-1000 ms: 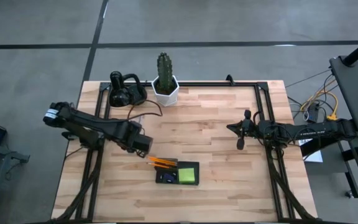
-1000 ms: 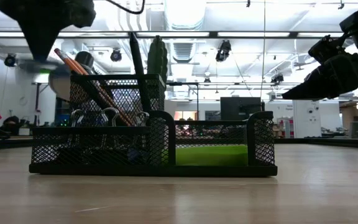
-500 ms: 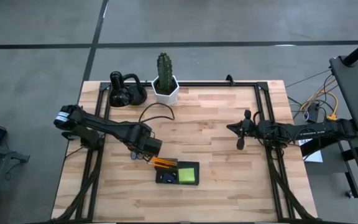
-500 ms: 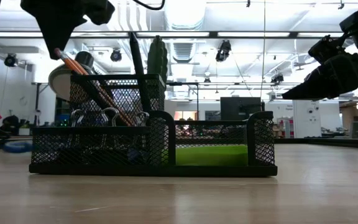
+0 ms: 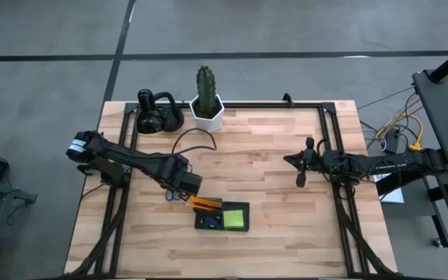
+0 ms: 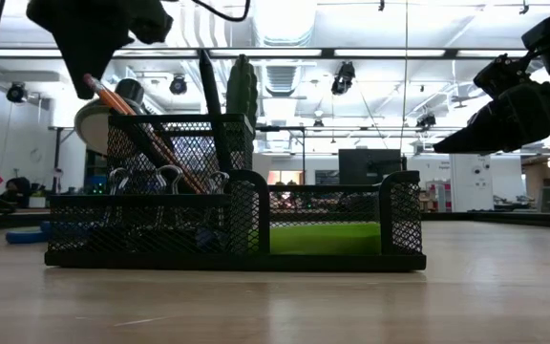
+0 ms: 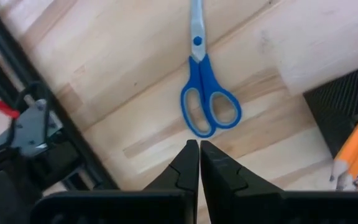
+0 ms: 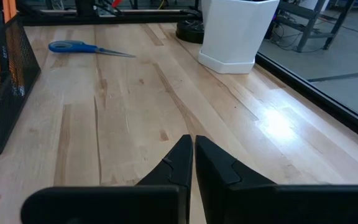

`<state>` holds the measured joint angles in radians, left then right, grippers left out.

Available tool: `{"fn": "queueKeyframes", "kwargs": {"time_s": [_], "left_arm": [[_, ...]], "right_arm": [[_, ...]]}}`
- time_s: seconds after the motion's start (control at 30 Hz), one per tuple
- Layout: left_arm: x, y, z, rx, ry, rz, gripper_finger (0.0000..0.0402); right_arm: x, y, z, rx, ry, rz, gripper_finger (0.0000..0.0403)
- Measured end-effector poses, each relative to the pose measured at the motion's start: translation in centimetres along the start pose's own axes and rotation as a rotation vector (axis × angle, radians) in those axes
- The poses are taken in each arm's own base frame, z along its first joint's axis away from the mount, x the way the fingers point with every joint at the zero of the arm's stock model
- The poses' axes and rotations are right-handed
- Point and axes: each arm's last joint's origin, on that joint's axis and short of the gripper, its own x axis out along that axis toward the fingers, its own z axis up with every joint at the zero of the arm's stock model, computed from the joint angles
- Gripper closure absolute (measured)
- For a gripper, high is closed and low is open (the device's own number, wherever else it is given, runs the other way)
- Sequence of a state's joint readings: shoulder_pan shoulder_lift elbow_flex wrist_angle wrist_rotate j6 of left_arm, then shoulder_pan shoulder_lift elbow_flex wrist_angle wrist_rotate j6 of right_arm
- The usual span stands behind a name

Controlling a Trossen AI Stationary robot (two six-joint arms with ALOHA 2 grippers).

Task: Pick and place office supplies into organizer
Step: Adjust the desk organizer

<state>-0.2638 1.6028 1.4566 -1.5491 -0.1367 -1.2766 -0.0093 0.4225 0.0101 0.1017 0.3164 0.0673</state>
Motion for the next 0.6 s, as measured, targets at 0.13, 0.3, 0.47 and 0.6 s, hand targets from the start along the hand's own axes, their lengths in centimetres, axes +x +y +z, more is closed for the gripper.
{"fn": "queueKeyframes", "kwargs": {"time_s": [0.13,0.3,0.47,0.6], "left_arm": [[1.2,-0.5,0.0,-0.005,-0.004,-0.028,0.0398],[3.2,-1.3,-0.2,-0.054,0.105,-0.095,0.0347],[5.5,-0.7,-0.7,-0.237,0.166,-0.011,0.0269],[7.1,-0.2,-1.0,-0.274,0.175,0.038,0.0236]], "right_arm": [[0.0,0.0,0.0,0.000,0.000,0.000,0.0394],[0.0,0.0,0.0,0.000,0.000,0.001,0.0394],[0.0,0.0,0.0,0.000,0.000,0.000,0.0394],[0.0,0.0,0.0,0.000,0.001,0.000,0.0394]]}}
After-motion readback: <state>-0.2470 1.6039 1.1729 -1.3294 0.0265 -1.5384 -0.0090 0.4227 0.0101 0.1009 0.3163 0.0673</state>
